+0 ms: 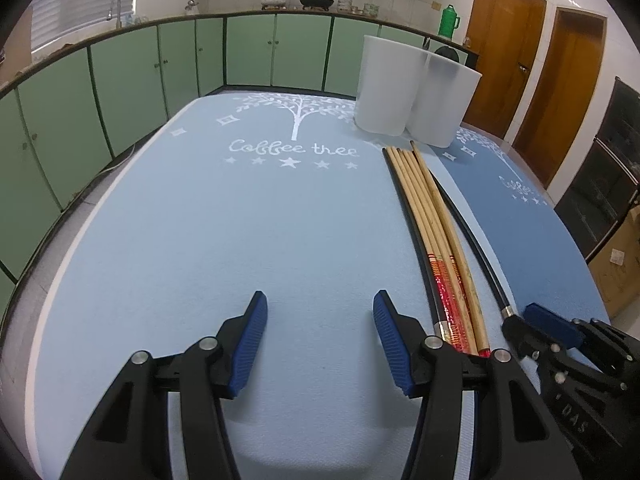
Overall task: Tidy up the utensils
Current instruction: 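Grasp a black chopstick with the right tool while the left tool grasps another black chopstick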
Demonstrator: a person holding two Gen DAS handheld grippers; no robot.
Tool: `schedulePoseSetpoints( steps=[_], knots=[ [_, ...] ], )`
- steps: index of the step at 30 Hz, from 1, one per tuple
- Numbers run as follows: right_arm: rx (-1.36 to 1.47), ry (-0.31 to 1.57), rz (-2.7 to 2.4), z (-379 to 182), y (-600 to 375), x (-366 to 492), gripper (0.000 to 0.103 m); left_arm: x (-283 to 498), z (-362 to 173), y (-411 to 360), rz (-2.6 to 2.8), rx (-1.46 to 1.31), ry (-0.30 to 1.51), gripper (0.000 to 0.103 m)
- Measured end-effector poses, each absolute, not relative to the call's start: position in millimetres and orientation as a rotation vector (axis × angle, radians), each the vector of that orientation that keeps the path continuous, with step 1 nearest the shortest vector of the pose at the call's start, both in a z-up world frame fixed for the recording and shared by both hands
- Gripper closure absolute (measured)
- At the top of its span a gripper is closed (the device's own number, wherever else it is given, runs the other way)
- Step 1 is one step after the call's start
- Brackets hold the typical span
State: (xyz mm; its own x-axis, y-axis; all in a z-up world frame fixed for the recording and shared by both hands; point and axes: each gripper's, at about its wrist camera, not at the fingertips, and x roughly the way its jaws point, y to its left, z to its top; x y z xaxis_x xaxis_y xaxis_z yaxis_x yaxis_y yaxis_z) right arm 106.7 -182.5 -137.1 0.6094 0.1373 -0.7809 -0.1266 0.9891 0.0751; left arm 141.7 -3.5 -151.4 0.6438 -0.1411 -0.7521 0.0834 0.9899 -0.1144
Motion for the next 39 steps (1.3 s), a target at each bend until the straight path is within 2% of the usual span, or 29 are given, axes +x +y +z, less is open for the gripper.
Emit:
schedulePoseSetpoints(
  steps=[1, 4, 19, 35, 39],
  knots=[
    [0.016, 0.904, 0.157, -137, -183, 106, 0.096, 142, -151, -4, -0.129, -0.068, 0.865, 0.048],
    [0.024, 0.899, 0.142, -136, -187, 106, 0.097, 142, -150, -8, -0.15, -0.061, 0.869, 0.048],
    [0.086, 0.892, 0.082, -138, -226, 107, 0.097, 130, -151, -47, -0.254, 0.015, 0.886, 0.048],
    [0.094, 0.886, 0.096, -137, -229, 105, 0.095, 126, -151, -39, -0.206, 0.03, 0.876, 0.047],
    [0.081, 0.879, 0.099, -139, -227, 105, 0.092, 128, -154, -43, -0.191, 0.055, 0.882, 0.052]
  ],
)
